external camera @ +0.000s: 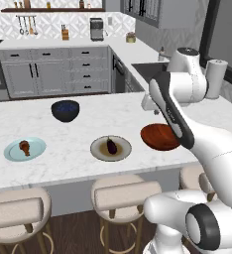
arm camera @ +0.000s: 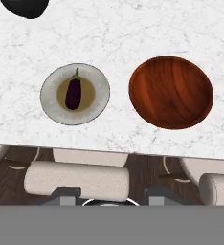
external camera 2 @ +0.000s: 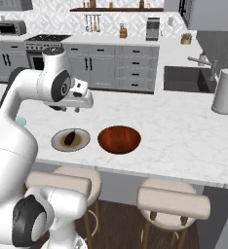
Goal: Pick the chicken drumstick and eggplant from their plates and place them in the bowl. Then put the bowl in the fridge.
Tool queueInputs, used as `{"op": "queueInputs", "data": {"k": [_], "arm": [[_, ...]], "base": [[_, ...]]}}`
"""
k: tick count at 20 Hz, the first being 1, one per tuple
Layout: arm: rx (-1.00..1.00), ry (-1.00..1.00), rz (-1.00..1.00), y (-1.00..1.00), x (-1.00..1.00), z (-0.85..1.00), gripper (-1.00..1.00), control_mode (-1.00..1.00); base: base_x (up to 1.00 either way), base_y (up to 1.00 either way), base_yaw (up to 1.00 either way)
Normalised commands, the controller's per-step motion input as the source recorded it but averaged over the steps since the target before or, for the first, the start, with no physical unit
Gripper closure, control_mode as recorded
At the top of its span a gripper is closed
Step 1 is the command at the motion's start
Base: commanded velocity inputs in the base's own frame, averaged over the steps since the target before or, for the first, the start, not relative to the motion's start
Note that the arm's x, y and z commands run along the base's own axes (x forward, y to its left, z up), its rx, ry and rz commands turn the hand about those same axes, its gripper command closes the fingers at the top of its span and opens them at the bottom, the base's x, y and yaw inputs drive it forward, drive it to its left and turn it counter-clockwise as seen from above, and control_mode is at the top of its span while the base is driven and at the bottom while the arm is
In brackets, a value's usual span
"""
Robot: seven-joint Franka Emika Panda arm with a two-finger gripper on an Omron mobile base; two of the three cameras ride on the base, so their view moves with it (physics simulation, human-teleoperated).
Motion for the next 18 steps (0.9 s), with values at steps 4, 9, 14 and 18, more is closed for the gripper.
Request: {"op": "queueInputs", "data": {"k": [4, 9, 14, 18], "arm": [[0.02, 0.03, 0.0, 0.03, -0.04, -0.14, -1.0, -1.0], [-0.01, 0.11, 0.0, 0.9, 0.52, -0.83, -1.0, -1.0], [-0.04, 0.17, 0.0, 0.98, 1.0, -0.89, -1.0, -1.0], [0.0, 0.14, 0.0, 0.4, 0.93, -0.77, -1.0, -1.0]], "base": [[0.0, 0.0, 0.0], [0.0, 0.0, 0.0], [0.0, 0.0, 0.0], [0.0, 0.0, 0.0]]}}
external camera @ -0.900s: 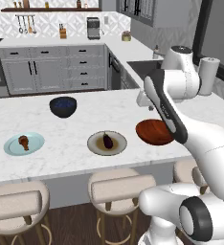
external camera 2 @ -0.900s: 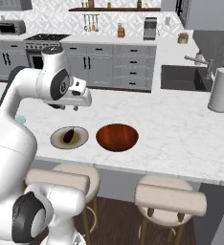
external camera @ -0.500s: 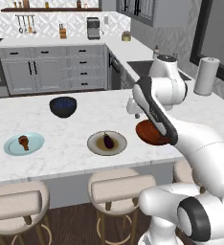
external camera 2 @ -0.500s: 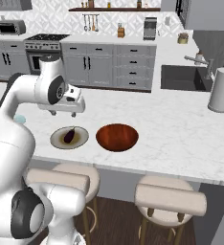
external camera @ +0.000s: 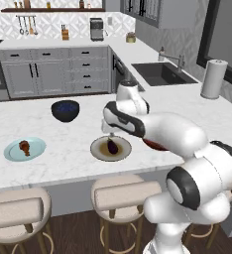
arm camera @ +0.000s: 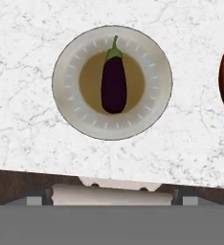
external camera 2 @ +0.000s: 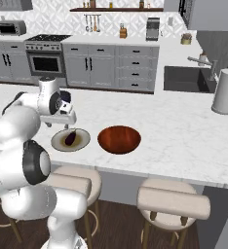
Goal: Pick the chicken drumstick and eggplant from their plates and place them in the bowl. Then put the bowl in the fridge.
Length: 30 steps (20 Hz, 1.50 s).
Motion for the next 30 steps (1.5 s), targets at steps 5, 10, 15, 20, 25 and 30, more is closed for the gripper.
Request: {"op": "queueInputs", "data": {"k": [5, 10, 15, 20, 25, 30], "arm": [[0.0, 0.05, 0.03, 0.01, 0.63, -0.56, -1.0, -1.0], [-0.01, 0.02, 0.0, 0.0, 0.64, -0.41, -1.0, -1.0], [0.0, 0.01, 0.0, 0.0, 0.38, -0.47, -1.0, -1.0], [-0.01, 0.0, 0.0, 0.0, 0.09, -0.49, -1.0, -1.0], [0.0, 0.0, 0.0, 0.0, -0.02, -0.47, -1.0, -1.0], [0.0, 0.0, 0.0, 0.04, 0.0, -0.44, -1.0, -1.0]], "base": [[0.0, 0.0, 0.0], [0.0, 0.0, 0.0], [0.0, 0.0, 0.0], [0.0, 0.0, 0.0], [0.0, 0.0, 0.0], [0.0, 0.0, 0.0]]}}
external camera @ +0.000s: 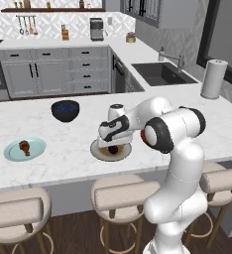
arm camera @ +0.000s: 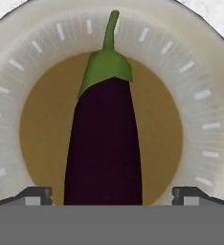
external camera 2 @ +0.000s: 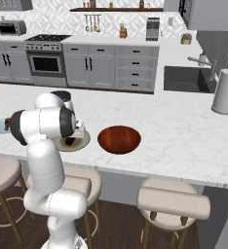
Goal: Pick the chicken drumstick and eggplant from their plates and place them in the bowl. Then put the bowl in the fridge.
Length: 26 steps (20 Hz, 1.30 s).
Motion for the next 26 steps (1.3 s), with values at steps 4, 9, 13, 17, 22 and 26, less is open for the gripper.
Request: {"op": "queueInputs", "data": {"k": [4, 9, 13, 17, 22, 26], "arm": [[0.0, 0.0, 0.0, 0.11, 0.08, -0.27, 1.0, -1.0], [0.01, 0.0, 0.0, -0.12, 0.04, 0.06, 1.0, -1.0], [0.02, -0.03, -0.03, -0.33, -0.29, 0.84, 1.0, -1.0], [0.06, 0.0, -0.14, -0.87, -0.52, 1.0, 1.0, -1.0], [0.09, 0.01, 0.0, -1.0, -0.56, 0.66, 1.0, -1.0], [0.02, 0.08, -0.03, -1.0, -0.27, 0.29, 1.0, -1.0]], "base": [[0.0, 0.0, 0.0], [0.0, 0.0, 0.0], [0.0, 0.0, 0.0], [0.0, 0.0, 0.0], [0.0, 0.0, 0.0], [0.0, 0.0, 0.0]]}}
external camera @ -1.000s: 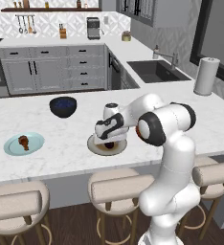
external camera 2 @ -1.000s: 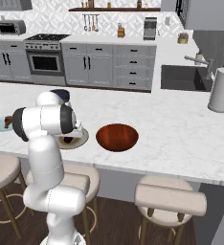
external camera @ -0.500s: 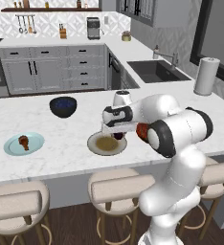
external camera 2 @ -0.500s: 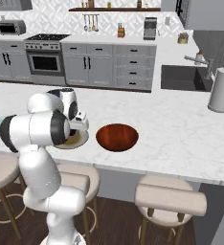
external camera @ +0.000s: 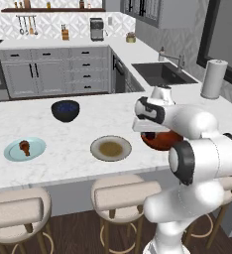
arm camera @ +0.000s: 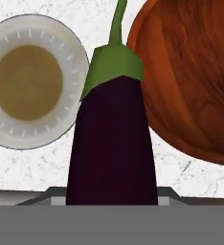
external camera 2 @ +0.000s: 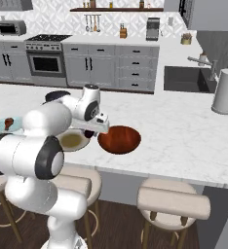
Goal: Pick the chicken drumstick and eggplant from their plates and place them in the bowl. Then put the bowl in the fridge.
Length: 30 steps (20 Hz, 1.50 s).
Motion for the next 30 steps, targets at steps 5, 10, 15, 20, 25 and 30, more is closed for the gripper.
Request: {"op": "queueInputs", "data": {"k": [5, 10, 15, 20, 25, 30], "arm": [[0.0, 0.09, -0.02, -0.98, 0.18, 0.02, 1.0, -1.0], [0.0, 0.08, 0.0, -0.83, 0.71, -0.22, 1.0, -1.0], [-0.07, 0.02, 0.0, -0.29, 0.43, -0.83, 1.0, -1.0], [-0.03, 0.0, 0.0, -0.05, 0.14, -0.48, 1.0, -1.0], [0.0, 0.0, 0.0, 0.0, 0.04, 0.0, -1.0, -1.0], [0.0, 0.0, 0.0, 0.0, 0.0, 0.0, -1.0, -1.0]], "base": [[0.0, 0.0, 0.0], [0.0, 0.0, 0.0], [0.0, 0.0, 0.0], [0.0, 0.0, 0.0], [0.0, 0.0, 0.0], [0.0, 0.0, 0.0]]}}
